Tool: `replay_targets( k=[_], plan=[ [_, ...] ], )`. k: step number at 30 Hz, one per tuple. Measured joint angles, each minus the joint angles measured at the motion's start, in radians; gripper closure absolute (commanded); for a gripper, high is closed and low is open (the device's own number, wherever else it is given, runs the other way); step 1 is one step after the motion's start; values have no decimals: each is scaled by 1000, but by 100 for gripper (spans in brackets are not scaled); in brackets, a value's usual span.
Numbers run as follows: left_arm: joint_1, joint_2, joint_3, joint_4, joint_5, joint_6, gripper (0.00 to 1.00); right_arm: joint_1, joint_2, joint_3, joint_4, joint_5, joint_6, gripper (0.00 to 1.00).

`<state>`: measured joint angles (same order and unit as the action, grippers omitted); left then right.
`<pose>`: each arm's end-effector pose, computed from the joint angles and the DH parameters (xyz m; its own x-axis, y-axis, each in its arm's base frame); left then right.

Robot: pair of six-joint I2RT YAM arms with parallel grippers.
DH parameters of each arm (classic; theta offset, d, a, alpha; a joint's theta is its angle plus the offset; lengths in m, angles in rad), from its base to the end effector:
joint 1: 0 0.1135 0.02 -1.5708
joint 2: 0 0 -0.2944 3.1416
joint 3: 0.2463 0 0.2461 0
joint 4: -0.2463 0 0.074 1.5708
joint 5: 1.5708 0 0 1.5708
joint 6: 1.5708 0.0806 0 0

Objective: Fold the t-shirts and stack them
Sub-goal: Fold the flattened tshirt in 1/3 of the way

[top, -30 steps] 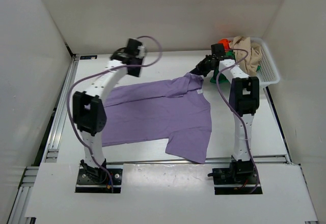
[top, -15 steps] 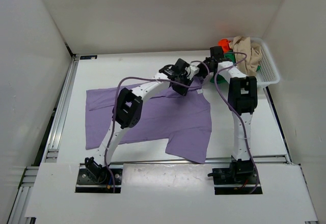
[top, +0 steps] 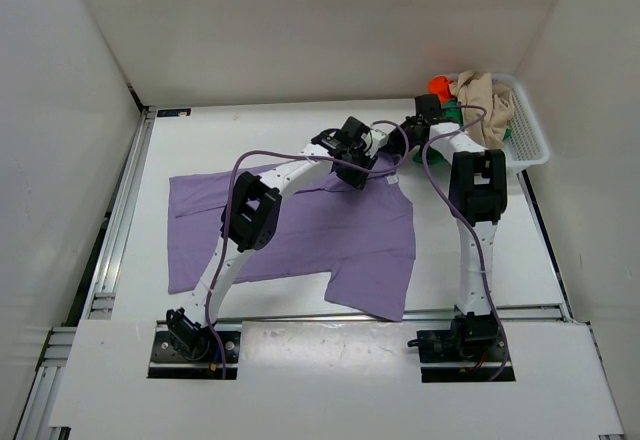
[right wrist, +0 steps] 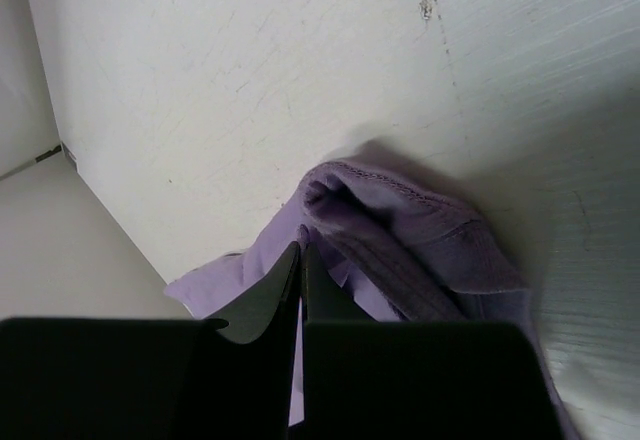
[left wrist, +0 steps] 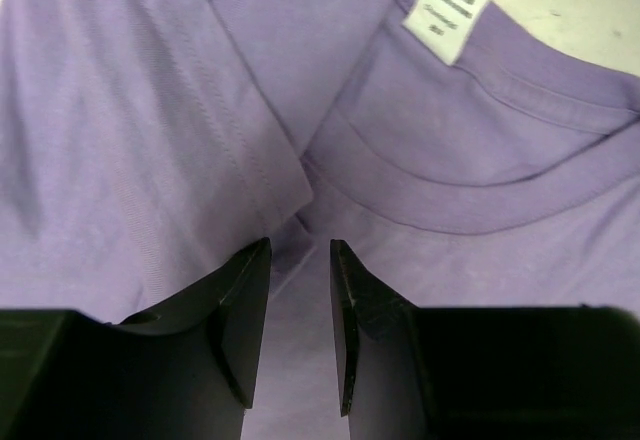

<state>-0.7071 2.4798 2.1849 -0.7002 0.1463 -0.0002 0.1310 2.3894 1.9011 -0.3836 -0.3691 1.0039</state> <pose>0.4346 -0.3869 0.1535 -0.6378 0.5448 -0.5444 0.7029 0.7007 -0.1224 0.5612 0.1033 0.1415 -0.7045 0.7007 -0.1125 0.4513 0.5646 0.6910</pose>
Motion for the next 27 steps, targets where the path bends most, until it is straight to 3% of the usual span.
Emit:
replay_targets(
  k=[6,12,15,17,22,27],
  plan=[
    [0,0,0,2,-48,0,63,0,0,-2,-1,0,-3,100],
    [0,0,-19,4,-58,0,81,0,0,-5,-1,0,-5,100],
    [0,0,-21,6,-58,0,80,0,0,-11,-1,0,-7,100],
    [0,0,-21,6,-58,0,64,0,0,-14,-2,0,-11,100],
    [0,0,-21,5,-43,0,55,0,0,-16,-2,0,-16,100],
    [0,0,-21,5,-22,0,63,0,0,-17,-3,0,-20,100]
  ],
)
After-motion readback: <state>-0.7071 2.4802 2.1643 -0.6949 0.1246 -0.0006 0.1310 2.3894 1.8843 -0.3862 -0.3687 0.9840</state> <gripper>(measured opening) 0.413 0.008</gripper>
